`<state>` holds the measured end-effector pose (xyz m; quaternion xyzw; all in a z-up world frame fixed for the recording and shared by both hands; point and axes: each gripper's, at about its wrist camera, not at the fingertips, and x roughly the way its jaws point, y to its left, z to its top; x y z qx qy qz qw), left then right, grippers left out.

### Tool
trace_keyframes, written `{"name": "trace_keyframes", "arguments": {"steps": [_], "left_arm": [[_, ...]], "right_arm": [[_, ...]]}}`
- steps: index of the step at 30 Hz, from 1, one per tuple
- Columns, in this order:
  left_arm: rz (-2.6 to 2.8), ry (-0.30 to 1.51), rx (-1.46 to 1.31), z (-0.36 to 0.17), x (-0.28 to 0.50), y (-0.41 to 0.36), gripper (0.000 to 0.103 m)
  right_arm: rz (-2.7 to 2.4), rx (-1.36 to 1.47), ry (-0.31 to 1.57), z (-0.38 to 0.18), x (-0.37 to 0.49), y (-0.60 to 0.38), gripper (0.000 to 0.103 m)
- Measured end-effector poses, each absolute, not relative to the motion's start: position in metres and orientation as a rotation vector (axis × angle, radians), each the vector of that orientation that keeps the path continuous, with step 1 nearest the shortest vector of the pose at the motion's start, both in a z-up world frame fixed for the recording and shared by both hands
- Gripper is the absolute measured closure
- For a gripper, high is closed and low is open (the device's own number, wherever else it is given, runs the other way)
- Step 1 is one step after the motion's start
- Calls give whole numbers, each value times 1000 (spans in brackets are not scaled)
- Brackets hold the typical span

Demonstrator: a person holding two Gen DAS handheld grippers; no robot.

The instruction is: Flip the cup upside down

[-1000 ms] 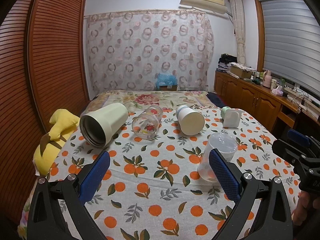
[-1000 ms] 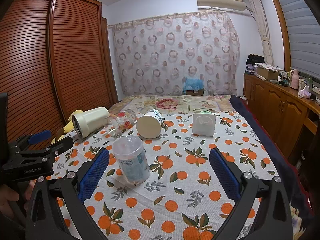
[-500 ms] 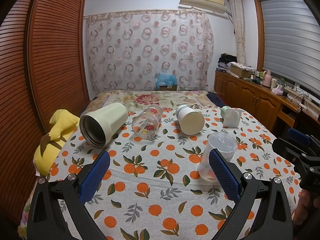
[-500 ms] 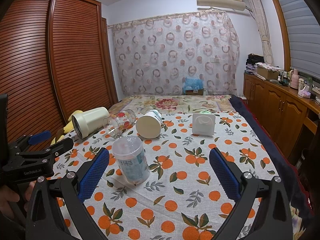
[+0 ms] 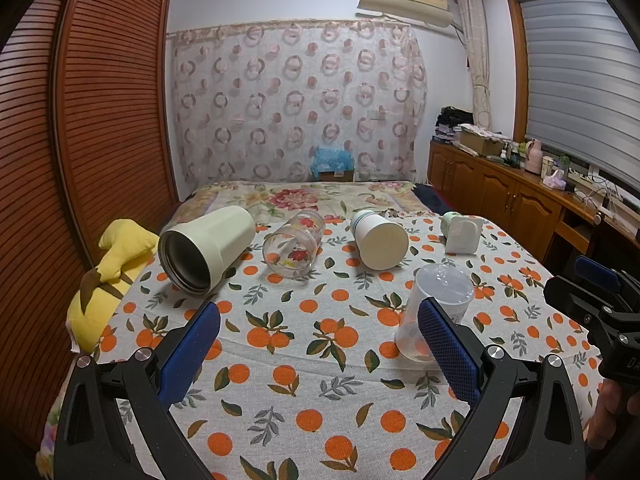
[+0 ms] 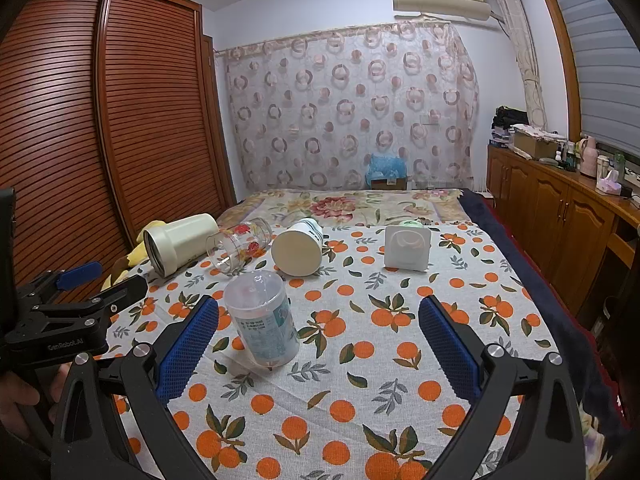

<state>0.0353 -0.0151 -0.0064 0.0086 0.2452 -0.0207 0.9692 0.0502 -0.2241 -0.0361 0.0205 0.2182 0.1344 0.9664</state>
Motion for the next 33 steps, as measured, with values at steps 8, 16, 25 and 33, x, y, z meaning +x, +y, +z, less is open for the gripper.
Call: {"name": "trace_keyframes", "arguments": {"steps": [8, 16, 25, 33], "left_arm": [[-42, 493, 19, -6, 34, -16, 7], [-42, 493, 18, -6, 34, -16, 7], [-43, 492, 18, -6, 33, -17, 7], [-42, 490, 14, -3, 31, -19, 7]], "right_arm": [[271, 42, 442, -36, 49, -225, 2], [271, 43, 442, -36, 50, -225, 2], [271, 44, 442, -36, 50, -225, 2], [270, 44, 441, -36, 50, -226, 2]]}}
